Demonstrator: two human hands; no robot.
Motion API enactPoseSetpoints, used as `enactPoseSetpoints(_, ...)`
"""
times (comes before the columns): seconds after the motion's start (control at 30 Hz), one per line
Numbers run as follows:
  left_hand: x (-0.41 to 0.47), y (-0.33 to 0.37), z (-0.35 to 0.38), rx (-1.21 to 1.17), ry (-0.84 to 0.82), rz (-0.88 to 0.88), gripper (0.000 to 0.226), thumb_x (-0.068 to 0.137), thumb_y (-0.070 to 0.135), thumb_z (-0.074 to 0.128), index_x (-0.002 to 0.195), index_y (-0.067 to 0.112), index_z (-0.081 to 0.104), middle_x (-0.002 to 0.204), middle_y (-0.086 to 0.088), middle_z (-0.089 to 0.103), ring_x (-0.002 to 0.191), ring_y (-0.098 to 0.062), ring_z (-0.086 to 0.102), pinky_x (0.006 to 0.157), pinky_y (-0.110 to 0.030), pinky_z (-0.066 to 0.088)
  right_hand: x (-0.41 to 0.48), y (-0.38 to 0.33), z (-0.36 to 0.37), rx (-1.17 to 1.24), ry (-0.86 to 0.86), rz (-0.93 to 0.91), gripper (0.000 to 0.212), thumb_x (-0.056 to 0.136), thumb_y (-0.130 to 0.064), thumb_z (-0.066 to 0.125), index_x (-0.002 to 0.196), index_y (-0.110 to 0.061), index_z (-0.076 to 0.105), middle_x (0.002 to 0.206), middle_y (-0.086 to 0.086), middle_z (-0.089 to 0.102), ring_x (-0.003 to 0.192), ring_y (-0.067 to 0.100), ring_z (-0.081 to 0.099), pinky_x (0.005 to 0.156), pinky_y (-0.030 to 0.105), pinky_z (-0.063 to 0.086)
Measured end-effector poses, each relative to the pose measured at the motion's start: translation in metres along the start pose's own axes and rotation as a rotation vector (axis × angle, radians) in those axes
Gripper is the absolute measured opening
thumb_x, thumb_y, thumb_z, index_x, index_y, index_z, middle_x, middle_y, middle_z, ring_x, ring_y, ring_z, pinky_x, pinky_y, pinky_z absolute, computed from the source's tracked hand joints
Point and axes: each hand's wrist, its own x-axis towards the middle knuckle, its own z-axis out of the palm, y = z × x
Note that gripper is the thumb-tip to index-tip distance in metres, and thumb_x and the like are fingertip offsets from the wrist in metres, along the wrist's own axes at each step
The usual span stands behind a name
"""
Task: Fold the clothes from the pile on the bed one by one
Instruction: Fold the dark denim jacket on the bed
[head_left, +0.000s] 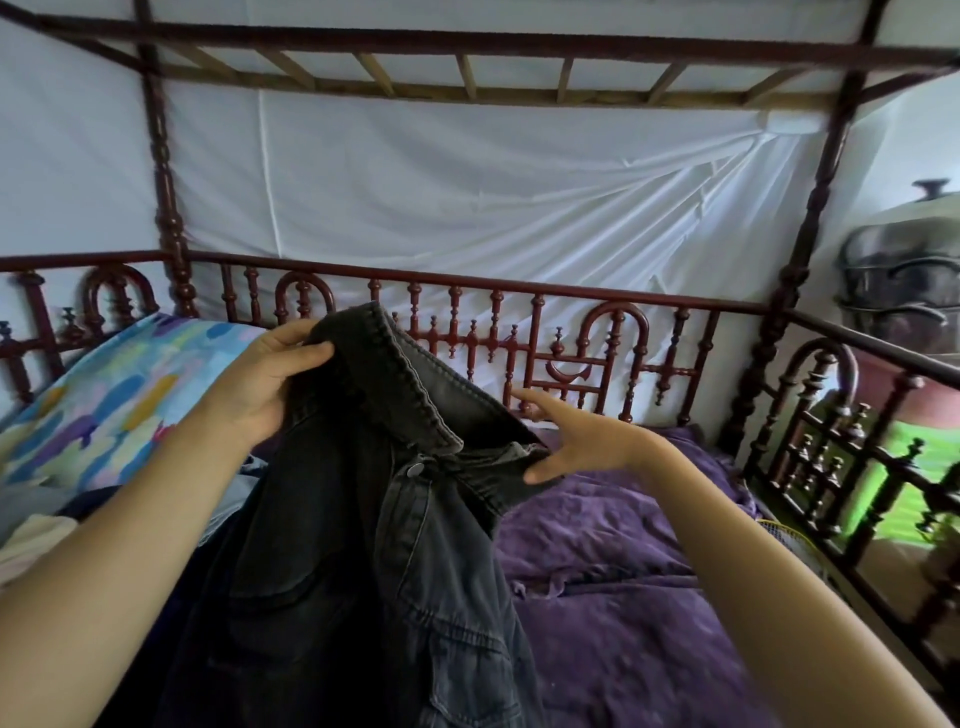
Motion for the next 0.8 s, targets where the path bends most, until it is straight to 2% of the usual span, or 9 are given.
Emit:
enactPoseSetpoints(0.07, 0.003, 0.001, 0.005, 0.015, 0.006, -0.015, 0.025, 0.068, 0.008, 0.057, 0.069, 0.024, 0.076, 0.072, 0.005, 0.072, 0.069, -0.009, 0.069, 0.064, -0.019, 0.056, -0.006, 0.004, -0.001, -0.117, -0.087, 0.027, 0.062, 0.081, -0.015, 0.071, 0.136, -0.013, 0.044, 0.134, 0.003, 0.051, 0.119, 0.018, 0.050, 0.101, 0.032, 0.039)
enactPoseSetpoints(0.13, 0.005, 0.004, 0.011, 0.094, 0.065, -0.036, 0.024, 0.071, 0.006, 0.061, 0.069, 0.024, 0.076, 0.071, 0.005, 0.072, 0.070, -0.010, 0.069, 0.065, -0.022, 0.056, -0.014, 0.001, -0.008, -0.173, -0.045, 0.063, 0.023, 0.086, -0.016, 0.064, 0.106, -0.004, 0.064, 0.106, 0.014, 0.065, 0.095, 0.025, 0.060, 0.087, 0.032, 0.046)
enactPoseSetpoints(0.27, 0.011, 0.002, 0.030, 0.293, 0.245, 0.050, 0.020, 0.078, 0.006, 0.069, 0.074, 0.025, 0.072, 0.076, 0.005, 0.071, 0.083, -0.017, 0.065, 0.078, -0.029, 0.050, -0.040, -0.019, -0.047, -0.189, 0.557, 0.124, 0.014, 0.081, -0.026, 0.070, 0.074, -0.015, 0.065, 0.066, -0.003, 0.057, 0.063, 0.013, 0.054, 0.054, 0.014, 0.039)
enactPoseSetpoints(0.37, 0.024, 0.016, 0.047, 0.332, 0.325, 0.294, 0.020, 0.076, 0.010, 0.072, 0.075, 0.030, 0.069, 0.076, 0.008, 0.067, 0.078, -0.012, 0.062, 0.080, -0.027, 0.050, -0.054, -0.042, -0.071, -0.114, 1.079, 0.047, 0.013, 0.073, -0.026, 0.077, 0.080, -0.017, 0.073, 0.067, -0.007, 0.052, 0.073, 0.014, 0.052, 0.059, 0.024, 0.034)
enactPoseSetpoints(0.47, 0.045, 0.029, 0.057, 0.514, 0.377, 0.468, 0.023, 0.072, 0.024, 0.073, 0.068, 0.045, 0.065, 0.060, 0.025, 0.060, 0.059, 0.009, 0.053, 0.064, -0.008, 0.044, -0.054, -0.047, -0.087, -0.167, 1.359, 0.018, 0.021, 0.072, -0.033, 0.077, 0.087, -0.019, 0.073, 0.089, -0.003, 0.042, 0.100, 0.024, 0.041, 0.071, 0.017, 0.025)
enactPoseSetpoints(0.57, 0.069, 0.009, 0.059, 0.738, 0.397, 0.450, 0.010, 0.080, 0.021, 0.071, 0.079, 0.027, 0.063, 0.067, 0.012, 0.061, 0.065, 0.004, 0.057, 0.066, -0.024, 0.048, -0.041, -0.030, -0.084, -0.241, 1.318, 0.193, 0.032, 0.076, -0.039, 0.072, 0.099, -0.016, 0.073, 0.092, 0.007, 0.044, 0.110, 0.031, 0.041, 0.077, 0.026, 0.030)
enactPoseSetpoints(0.63, 0.084, -0.020, 0.055, 0.952, 0.419, 0.338, 0.016, 0.084, 0.026, 0.068, 0.094, 0.014, 0.064, 0.083, -0.007, 0.062, 0.087, -0.026, 0.062, 0.073, -0.037, 0.046, -0.024, -0.011, -0.074, -0.295, 1.212, 0.313, 0.029, 0.078, -0.042, 0.069, 0.092, -0.018, 0.073, 0.089, 0.009, 0.057, 0.102, 0.033, 0.050, 0.069, 0.031, 0.037)
enactPoseSetpoints(0.73, 0.115, -0.064, 0.053, 1.207, 0.460, 0.223, 0.023, 0.087, 0.032, 0.062, 0.103, 0.014, 0.062, 0.096, -0.014, 0.065, 0.097, -0.037, 0.058, 0.068, -0.038, 0.040, 0.015, 0.019, -0.070, -0.200, 1.018, 0.487, 0.026, 0.077, -0.041, 0.068, 0.068, -0.017, 0.064, 0.060, -0.002, 0.051, 0.076, 0.029, 0.059, 0.053, 0.025, 0.032)
enactPoseSetpoints(0.8, 0.149, -0.086, 0.057, 1.333, 0.477, 0.209, 0.024, 0.090, 0.031, 0.058, 0.106, 0.013, 0.061, 0.098, -0.019, 0.065, 0.101, -0.042, 0.055, 0.066, -0.037, 0.035, 0.052, 0.039, -0.078, -0.073, 0.975, 0.553, 0.023, 0.079, -0.035, 0.067, 0.070, -0.014, 0.063, 0.062, -0.001, 0.053, 0.072, 0.028, 0.059, 0.054, 0.025, 0.035)
